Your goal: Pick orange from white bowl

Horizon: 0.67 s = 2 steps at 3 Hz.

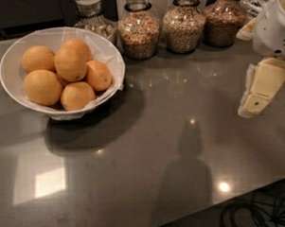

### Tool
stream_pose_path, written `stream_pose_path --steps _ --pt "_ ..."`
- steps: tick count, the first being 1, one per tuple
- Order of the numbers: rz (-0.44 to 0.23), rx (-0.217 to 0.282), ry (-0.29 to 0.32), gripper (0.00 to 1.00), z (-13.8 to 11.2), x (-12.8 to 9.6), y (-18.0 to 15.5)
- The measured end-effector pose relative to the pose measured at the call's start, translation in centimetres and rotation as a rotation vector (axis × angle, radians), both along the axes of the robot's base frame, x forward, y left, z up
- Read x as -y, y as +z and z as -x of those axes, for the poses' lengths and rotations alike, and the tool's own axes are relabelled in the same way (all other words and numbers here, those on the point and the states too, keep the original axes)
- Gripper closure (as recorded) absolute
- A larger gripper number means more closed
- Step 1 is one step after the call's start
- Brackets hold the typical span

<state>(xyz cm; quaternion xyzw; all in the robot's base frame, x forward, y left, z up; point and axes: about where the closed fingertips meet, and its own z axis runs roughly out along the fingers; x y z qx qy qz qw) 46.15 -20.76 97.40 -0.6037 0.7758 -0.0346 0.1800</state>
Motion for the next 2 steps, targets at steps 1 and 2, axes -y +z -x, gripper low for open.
stream_pose_path --steps 1,2 --pt "-0.043 0.047 0.047 0.00 -3.1 -2.6 0.2" --pt "-0.079 0.075 0.103 0.00 -5.7 -5.6 0.4"
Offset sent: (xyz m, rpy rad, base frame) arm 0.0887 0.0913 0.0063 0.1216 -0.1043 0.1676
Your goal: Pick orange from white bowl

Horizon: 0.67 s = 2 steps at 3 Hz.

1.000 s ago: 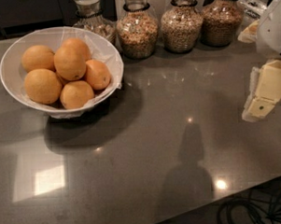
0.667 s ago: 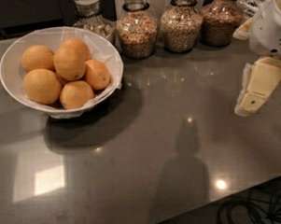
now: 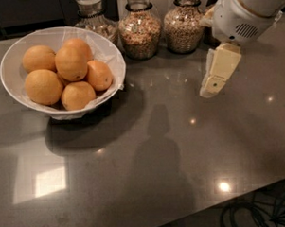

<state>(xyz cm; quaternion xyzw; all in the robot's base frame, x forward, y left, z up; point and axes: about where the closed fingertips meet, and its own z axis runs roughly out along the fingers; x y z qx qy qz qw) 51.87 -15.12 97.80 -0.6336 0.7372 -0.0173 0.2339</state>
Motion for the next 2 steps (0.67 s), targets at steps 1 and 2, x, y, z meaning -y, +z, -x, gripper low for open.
stream_pose_path --steps 1,2 --pt "-0.042 0.020 0.068 0.00 -2.15 -3.65 0.74" --pt "-0.042 0.020 0.068 0.00 -2.15 -3.65 0.74"
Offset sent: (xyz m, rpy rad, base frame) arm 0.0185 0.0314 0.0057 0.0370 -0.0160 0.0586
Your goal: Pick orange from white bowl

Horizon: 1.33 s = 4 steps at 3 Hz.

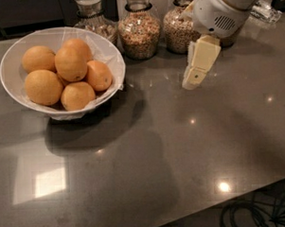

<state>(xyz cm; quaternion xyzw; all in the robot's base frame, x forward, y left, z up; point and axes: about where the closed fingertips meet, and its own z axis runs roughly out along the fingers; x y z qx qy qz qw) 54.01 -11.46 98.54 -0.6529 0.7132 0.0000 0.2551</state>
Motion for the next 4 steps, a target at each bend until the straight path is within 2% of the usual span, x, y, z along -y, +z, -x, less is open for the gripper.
stream_pose_path --steps 2,3,4 --pt "-0.232 0.051 0.169 0.00 -3.1 -10.2 1.1" --pt "-0.303 0.063 0.244 0.00 -4.6 -14.3 1.8" --pt "-0.343 0.052 0.314 0.00 -5.5 -18.1 2.0"
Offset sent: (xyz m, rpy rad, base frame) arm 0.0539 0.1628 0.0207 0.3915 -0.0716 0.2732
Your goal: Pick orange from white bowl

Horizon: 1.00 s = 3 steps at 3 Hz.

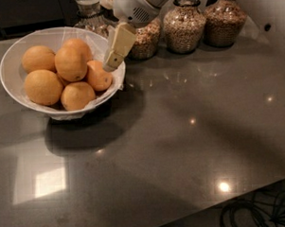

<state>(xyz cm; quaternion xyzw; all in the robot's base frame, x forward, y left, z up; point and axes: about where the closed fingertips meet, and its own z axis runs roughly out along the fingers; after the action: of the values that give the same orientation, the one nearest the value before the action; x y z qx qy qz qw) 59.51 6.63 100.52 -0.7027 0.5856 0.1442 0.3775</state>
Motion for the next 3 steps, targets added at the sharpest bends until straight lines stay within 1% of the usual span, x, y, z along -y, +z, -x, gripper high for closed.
stream_pose_path --steps 1,3 --pt "0.000 0.000 0.000 0.00 0.0 0.0 0.0" --pt "-0.059 -0.054 0.027 0.00 -0.3 -2.2 -2.1"
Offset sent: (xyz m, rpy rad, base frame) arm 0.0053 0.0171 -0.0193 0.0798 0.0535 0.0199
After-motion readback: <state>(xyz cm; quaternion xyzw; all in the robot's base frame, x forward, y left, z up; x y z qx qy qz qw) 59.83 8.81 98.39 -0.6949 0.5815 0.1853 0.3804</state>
